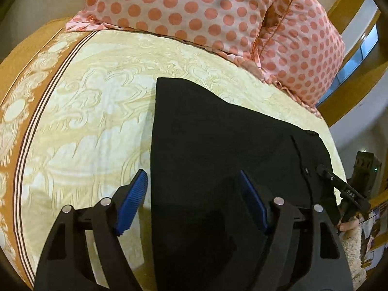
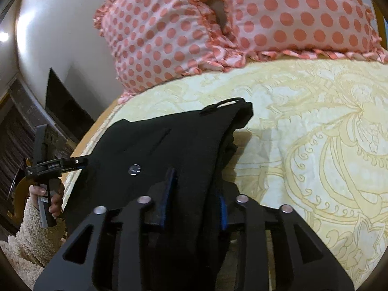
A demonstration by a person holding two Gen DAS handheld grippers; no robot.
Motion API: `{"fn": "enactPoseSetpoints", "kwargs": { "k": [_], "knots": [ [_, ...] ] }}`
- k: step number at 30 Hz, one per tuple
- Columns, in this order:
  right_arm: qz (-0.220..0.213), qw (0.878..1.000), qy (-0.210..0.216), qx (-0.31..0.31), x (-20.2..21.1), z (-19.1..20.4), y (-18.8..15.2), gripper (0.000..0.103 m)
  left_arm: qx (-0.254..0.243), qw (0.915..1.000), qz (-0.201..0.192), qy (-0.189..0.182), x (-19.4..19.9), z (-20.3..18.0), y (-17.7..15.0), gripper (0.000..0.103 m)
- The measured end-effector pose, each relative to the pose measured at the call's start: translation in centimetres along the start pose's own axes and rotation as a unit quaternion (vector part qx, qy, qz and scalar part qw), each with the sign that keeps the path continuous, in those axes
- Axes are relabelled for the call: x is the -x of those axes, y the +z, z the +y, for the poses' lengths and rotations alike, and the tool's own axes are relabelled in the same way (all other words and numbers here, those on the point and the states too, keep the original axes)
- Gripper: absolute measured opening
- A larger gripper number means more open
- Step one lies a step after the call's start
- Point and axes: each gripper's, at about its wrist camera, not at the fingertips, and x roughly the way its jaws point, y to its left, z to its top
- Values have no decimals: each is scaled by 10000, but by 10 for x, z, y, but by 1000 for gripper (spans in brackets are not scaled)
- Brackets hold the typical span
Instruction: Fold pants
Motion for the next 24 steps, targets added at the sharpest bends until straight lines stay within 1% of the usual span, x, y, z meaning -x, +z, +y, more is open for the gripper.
{"fn": "enactPoseSetpoints", "kwargs": {
  "k": [1, 2, 4, 5, 6, 7, 8, 9, 10, 11, 15, 17, 19, 21, 24],
  "knots": [
    [49, 10000, 18, -74, -2, -3, 0, 43, -18, 10000, 22, 28, -3, 1, 4, 76],
    [72, 9999, 43, -136, -4, -5, 1, 45, -36, 10000, 27, 51, -4, 0, 5, 76],
    [78, 9997, 105, -195, -6, -7, 2, 46, -98, 9998, 42, 161, -10, -3, 10, 74],
    [55, 9998, 130, -161, -5, -6, 1, 44, -143, 9996, 35, 246, -12, -5, 11, 64],
    [17, 9999, 148, -76, -4, -3, 1, 41, -204, 9993, 47, 297, -14, -9, 12, 52],
    [-39, 9998, 170, 62, -1, 1, 0, 34, -259, 9991, 41, 337, -15, -13, 11, 45],
    [-93, 9996, 162, 201, 2, 6, 0, 29, -323, 9986, -35, 425, -13, -16, 10, 33],
    [-132, 9993, 148, 312, 5, 11, 0, 28, -384, 9982, -90, 462, -10, -17, 9, 19],
    [-156, 9991, 144, 367, 6, 13, 1, 26, -464, 9979, -157, 413, -6, -20, 8, 13],
    [-180, 9989, 140, 406, 8, 16, 3, 24, -478, 9980, -194, 355, -2, -21, 8, 11],
    [-262, 9978, 93, 596, 13, 26, 14, 22, -602, 9970, -321, 375, 9, -33, 13, 10],
    [-330, 9966, 50, 749, 15, 32, 26, 21, -652, 9965, -387, 357, 12, -38, 22, 10],
    [-441, 9950, -55, 896, 16, 36, 40, 20, -689, 9960, -447, 351, 13, -43, 34, 10],
    [-676, 9927, -181, 977, 16, 37, 60, 20, -750, 9948, -574, 388, 13, -51, 50, 10],
    [-994, 9913, -284, 814, 13, 27, 90, 19, -856, 9916, -826, 501, 5, -61, 82, 10]
  ]
}}
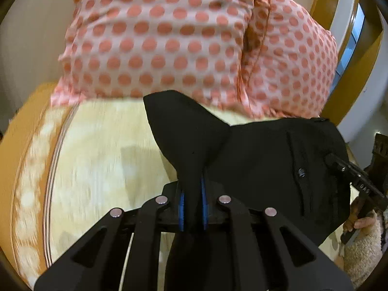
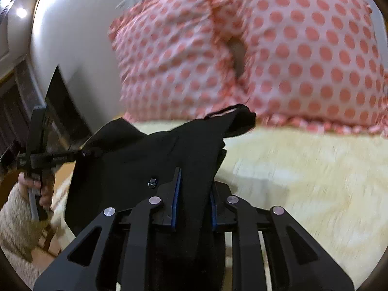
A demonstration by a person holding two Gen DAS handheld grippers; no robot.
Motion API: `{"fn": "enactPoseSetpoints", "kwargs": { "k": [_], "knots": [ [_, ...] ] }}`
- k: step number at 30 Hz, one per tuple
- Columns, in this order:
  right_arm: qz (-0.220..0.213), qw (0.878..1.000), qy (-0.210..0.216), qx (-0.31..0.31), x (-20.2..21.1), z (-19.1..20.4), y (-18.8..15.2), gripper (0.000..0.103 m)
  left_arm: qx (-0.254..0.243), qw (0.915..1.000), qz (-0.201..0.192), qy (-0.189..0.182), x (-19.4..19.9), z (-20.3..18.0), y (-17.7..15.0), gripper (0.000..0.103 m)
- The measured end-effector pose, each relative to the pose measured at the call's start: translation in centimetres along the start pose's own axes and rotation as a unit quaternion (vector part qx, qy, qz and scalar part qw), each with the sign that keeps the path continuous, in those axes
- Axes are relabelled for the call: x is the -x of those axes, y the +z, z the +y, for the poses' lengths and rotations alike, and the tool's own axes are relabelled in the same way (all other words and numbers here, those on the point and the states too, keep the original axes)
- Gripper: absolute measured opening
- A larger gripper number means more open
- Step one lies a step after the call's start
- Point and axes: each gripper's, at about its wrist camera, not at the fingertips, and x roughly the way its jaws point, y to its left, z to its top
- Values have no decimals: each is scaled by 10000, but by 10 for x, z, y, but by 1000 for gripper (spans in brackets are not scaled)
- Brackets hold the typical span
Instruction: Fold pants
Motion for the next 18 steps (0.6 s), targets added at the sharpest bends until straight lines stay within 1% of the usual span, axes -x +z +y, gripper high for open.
{"fn": "enactPoseSetpoints", "kwargs": {
  "k": [2, 3, 4, 5, 6, 8, 9, 11, 12, 13, 14, 15, 16, 17, 18],
  "knots": [
    [-17, 9998, -104, -145, -12, -12, 9, 19, -44, 9999, -99, 96, -16, -2, 20, 10],
    [87, 9994, -211, -246, -23, -20, 11, 19, -52, 9999, -75, 130, -25, -1, 27, 10],
    [242, 9987, -316, -333, -34, -26, 11, 19, -37, 9998, 37, 172, -40, 1, 34, 10],
    [491, 9967, -458, -459, -47, -33, 8, 19, 8, 9995, 258, 199, -58, 4, 38, 10],
    [756, 9933, -627, -611, -61, -40, 2, 19, 90, 9987, 468, 206, -73, 7, 38, 10],
    [985, 9886, -794, -817, -74, -50, -7, 20, 110, 9968, 715, 350, -96, 10, 34, 11],
    [953, 9880, -762, -952, -75, -54, -10, 21, 72, 9961, 745, 461, -103, 10, 31, 16],
    [947, 9873, -802, -991, -76, -54, -9, 24, 27, 9957, 675, 642, -112, 10, 25, 23],
    [986, 9865, -910, -935, -77, -53, -9, 27, -2, 9955, 645, 694, -112, 9, 25, 26],
    [1007, 9855, -1031, -896, -78, -52, -10, 34, -33, 9949, 628, 787, -111, 7, 26, 28],
    [1016, 9844, -1136, -875, -76, -51, -10, 44, -26, 9945, 615, 847, -110, 6, 26, 33],
    [1033, 9829, -1263, -857, -75, -50, -9, 50, -10, 9943, 580, 889, -106, 5, 27, 36],
    [982, 9805, -1490, -825, -66, -48, -8, 61, -2, 9942, 471, 966, -96, 4, 27, 36],
    [831, 9800, -1626, -794, -55, -47, -8, 65, -13, 9938, 353, 1059, -87, 3, 25, 44],
    [453, 9801, -1797, -716, -34, -42, -9, 65, -49, 9935, 202, 1123, -75, 1, 22, 61]
  ]
}}
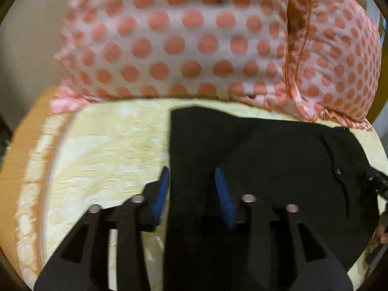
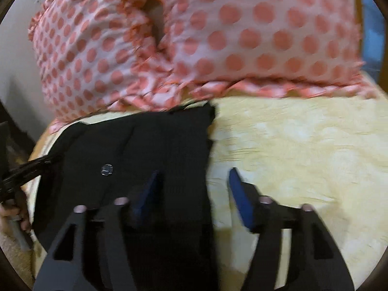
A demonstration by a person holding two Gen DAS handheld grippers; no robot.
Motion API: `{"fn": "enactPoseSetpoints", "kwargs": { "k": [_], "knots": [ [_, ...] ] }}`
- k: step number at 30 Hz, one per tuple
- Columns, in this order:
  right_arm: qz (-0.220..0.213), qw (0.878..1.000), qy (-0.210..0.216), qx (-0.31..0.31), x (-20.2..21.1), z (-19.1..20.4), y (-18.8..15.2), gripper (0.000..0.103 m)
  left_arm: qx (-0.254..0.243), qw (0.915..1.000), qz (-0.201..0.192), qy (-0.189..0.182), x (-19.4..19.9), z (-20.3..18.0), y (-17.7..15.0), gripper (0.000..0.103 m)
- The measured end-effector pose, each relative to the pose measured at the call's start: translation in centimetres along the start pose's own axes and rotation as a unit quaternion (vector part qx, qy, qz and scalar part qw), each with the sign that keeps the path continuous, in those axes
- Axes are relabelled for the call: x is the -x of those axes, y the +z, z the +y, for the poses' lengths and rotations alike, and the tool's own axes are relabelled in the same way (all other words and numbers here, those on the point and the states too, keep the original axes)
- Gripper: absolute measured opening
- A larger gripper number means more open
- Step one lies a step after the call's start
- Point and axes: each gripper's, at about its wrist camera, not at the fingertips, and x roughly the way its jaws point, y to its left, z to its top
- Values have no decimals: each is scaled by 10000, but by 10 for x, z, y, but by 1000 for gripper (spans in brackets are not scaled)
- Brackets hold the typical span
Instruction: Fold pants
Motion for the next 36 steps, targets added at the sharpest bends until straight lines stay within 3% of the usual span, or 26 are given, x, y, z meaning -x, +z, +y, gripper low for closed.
{"fn": "enactPoseSetpoints", "kwargs": {
  "k": [2, 4, 6, 10, 12, 14, 17, 20, 22, 25, 32, 36],
  "knots": [
    [-448, 9989, 20, 163, 27, 0, -6, 65, -28, 9991, -402, -105, 32, -1, -11, 85],
    [-473, 9966, 312, 599, 44, 18, -16, 65, -119, 9967, -623, -500, 59, -8, -26, 87],
    [-213, 9923, 522, 1104, 45, 41, -32, 65, -268, 9947, -565, -811, 70, -19, -37, 90],
    [468, 9830, 278, 1752, 20, 68, -59, 66, -415, 9919, 23, -1202, 55, -40, -57, 91],
    [588, 9834, 257, 1700, 9, 65, -64, 68, -413, 9920, 564, -1050, 31, -43, -66, 93],
    [654, 9859, 346, 1499, 7, 59, -60, 68, -642, 9930, 385, -910, 27, -52, -72, 99],
    [633, 9895, 274, 1268, 16, 55, -57, 69, -661, 9951, 398, -619, 33, -58, -75, 99],
    [137, 9962, -394, 760, 42, 38, -60, 98, -437, 9975, 175, -525, 57, -42, -82, 100],
    [23, 9972, -645, 384, 57, 22, -66, 99, -342, 9991, -56, -227, 77, -31, -92, 101],
    [111, 9983, -573, -55, 69, 10, -86, 101, -228, 9992, -232, 218, 101, -14, -113, 101],
    [-47, 9980, -233, 589, 92, 53, -149, 101, -89, 9994, -214, 244, 123, -8, -177, 101],
    [66, 9959, -171, 883, 88, 77, -167, 101, -225, 9990, -239, 292, 124, -16, -194, 101]
  ]
}}
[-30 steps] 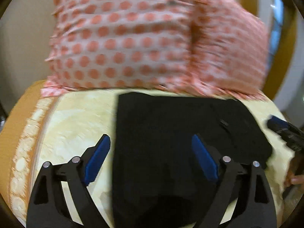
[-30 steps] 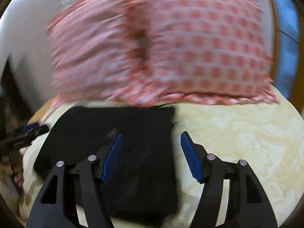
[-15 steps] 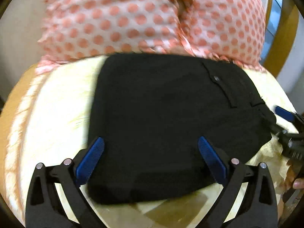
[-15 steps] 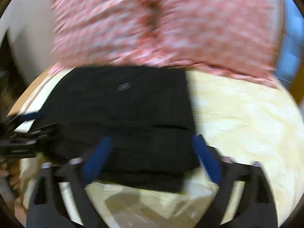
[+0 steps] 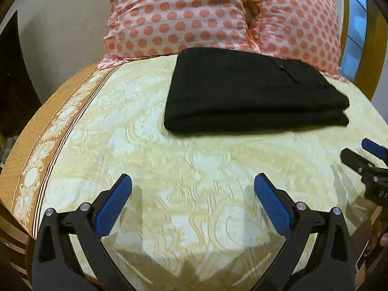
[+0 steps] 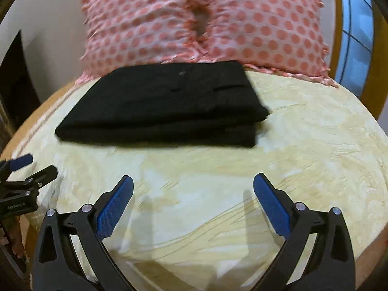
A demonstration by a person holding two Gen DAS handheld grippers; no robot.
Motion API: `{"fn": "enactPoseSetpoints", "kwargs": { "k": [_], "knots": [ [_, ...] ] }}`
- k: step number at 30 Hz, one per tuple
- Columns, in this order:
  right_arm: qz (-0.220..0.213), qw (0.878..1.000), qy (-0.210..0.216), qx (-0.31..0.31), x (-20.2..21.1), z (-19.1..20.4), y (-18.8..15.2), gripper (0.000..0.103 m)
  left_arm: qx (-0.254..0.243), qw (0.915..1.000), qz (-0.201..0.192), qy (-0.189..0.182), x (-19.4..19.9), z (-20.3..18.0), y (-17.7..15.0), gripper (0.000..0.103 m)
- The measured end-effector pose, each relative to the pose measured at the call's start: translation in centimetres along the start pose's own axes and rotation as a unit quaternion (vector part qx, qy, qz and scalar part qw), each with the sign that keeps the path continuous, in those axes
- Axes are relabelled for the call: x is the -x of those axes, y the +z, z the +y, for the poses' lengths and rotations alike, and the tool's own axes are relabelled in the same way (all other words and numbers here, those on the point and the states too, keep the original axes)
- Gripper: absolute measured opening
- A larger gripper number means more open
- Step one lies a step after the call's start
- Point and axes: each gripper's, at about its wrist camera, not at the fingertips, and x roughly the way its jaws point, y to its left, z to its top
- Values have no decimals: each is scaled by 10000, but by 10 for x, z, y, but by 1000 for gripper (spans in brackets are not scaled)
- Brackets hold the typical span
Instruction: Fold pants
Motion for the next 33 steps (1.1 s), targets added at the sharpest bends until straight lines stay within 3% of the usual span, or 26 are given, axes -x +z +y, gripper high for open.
{"fn": "enactPoseSetpoints", "kwargs": {
  "k": [4, 12, 22, 33],
  "knots": [
    [30, 10000, 41, 4, -2, 11, -7, 101, 6, 9998, -26, -189, 3, -5, -10, 101],
    [-97, 9997, -102, 181, 3, 21, -16, 102, -21, 9995, -247, -186, 6, -9, -18, 101],
    [-413, 9986, -329, -24, 5, 22, -22, 102, -27, 9980, -591, -205, 8, -8, -25, 101],
    [-516, 9980, -370, -43, 5, 20, -24, 102, -24, 9977, -649, -199, 8, -9, -27, 101]
  ]
}}
